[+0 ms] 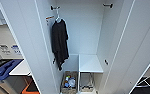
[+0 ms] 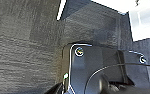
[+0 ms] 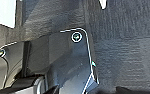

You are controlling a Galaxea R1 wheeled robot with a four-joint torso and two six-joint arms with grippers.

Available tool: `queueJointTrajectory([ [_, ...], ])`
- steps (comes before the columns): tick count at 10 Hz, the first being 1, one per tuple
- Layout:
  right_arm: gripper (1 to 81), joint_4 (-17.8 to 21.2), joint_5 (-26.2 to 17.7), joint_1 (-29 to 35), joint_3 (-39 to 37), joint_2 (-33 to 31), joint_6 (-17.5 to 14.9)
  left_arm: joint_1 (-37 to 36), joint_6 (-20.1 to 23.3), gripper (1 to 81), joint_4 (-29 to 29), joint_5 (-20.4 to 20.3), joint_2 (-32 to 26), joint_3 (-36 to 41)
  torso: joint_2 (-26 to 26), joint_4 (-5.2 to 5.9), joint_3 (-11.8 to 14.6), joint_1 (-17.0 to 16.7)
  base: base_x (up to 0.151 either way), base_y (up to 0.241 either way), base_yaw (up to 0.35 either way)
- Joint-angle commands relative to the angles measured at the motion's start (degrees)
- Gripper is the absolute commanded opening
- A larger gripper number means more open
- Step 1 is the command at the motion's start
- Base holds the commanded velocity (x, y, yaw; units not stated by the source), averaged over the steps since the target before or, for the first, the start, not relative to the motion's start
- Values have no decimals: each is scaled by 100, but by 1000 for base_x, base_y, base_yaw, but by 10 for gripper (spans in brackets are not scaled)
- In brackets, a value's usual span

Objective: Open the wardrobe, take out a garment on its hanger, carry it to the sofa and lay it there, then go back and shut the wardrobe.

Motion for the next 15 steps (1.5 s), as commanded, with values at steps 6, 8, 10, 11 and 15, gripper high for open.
queueJointTrajectory([
  [6,811,66,-77,1816,206,-1828,1230,-1537,-269,811,-1355,-49,-1581,53,0,0,0,0,0,0,0],
  [8,811,75,-94,2325,171,-2029,1405,-1941,-524,811,-1435,-32,-1827,-114,0,0,-2,2,0,0,0],
  [10,811,75,-156,2896,49,-2127,1633,-2633,-849,811,-1426,522,-1933,-413,2,0,-2,2,0,0,0],
  [11,811,66,-208,3170,-5,-2145,1721,-3013,-866,811,-1435,983,-1838,-692,5,0,-5,2,0,0,0],
  [15,811,66,-306,3627,-348,-2153,2910,-4182,-981,811,-2117,1883,-1145,-1456,9,0,-9,4,0,0,0],
])
